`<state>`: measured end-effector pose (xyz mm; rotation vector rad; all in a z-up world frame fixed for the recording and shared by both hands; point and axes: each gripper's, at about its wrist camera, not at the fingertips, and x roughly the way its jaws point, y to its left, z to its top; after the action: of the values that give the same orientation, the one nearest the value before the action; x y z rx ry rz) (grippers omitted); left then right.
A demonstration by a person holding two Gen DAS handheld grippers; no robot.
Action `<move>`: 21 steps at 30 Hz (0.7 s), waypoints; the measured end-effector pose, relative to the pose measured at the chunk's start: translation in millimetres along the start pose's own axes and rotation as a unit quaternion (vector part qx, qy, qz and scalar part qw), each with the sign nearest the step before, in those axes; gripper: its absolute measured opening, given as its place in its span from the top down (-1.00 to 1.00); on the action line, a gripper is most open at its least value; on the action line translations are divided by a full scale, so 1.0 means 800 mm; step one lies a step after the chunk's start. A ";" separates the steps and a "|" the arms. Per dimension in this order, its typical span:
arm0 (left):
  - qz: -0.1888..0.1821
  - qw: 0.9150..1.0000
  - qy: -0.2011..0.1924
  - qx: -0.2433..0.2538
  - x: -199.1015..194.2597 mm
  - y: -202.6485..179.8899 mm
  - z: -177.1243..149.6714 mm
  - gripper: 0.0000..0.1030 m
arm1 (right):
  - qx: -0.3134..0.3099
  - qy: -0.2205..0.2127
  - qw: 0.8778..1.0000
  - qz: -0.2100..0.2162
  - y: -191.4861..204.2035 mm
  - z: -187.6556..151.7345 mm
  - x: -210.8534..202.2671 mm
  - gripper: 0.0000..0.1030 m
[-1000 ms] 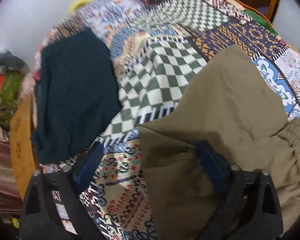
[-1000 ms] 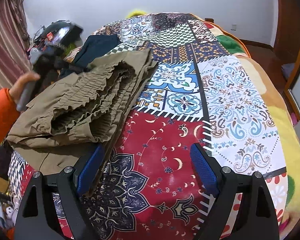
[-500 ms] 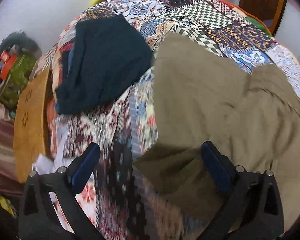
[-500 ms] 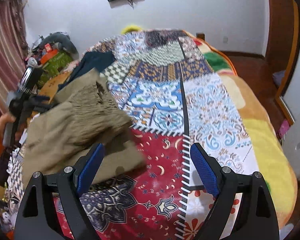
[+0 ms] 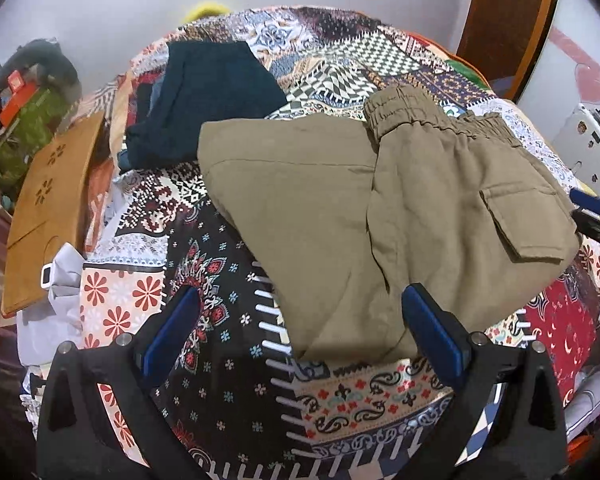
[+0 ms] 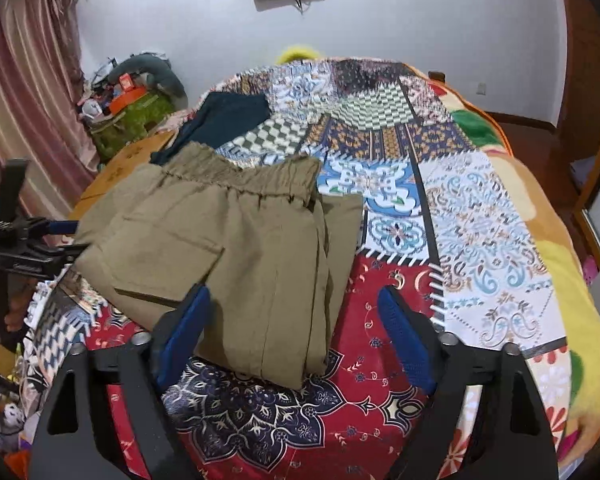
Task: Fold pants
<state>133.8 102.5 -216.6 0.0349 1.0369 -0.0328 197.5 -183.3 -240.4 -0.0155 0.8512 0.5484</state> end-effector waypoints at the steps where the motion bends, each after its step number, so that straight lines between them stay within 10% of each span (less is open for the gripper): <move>1: -0.001 1.000 -0.003 -0.005 -0.002 0.002 -0.002 -0.97 | 0.000 0.010 1.000 0.006 0.000 -0.002 0.006 -0.24; 5: -0.005 0.999 -0.014 -0.028 -0.007 0.017 -0.009 -0.78 | -0.003 0.032 0.999 0.014 -0.001 -0.011 0.023 0.11; 13: 0.016 0.998 -0.018 -0.050 -0.007 0.045 -0.023 -0.66 | -0.003 0.033 0.999 0.009 -0.009 -0.024 0.012 0.14; 17: 0.089 0.994 -0.006 -0.059 -0.005 0.061 -0.026 -0.36 | -0.005 0.035 0.999 0.006 -0.008 -0.024 0.009 0.14; 21: 0.066 0.996 -0.013 -0.067 -0.021 0.077 -0.021 -0.35 | -0.004 0.033 0.999 0.006 -0.007 -0.017 -0.003 0.13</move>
<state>113.6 165.3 -209.7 -0.0196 1.0066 0.1554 189.7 -192.4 -248.9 -0.0365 0.9144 0.5646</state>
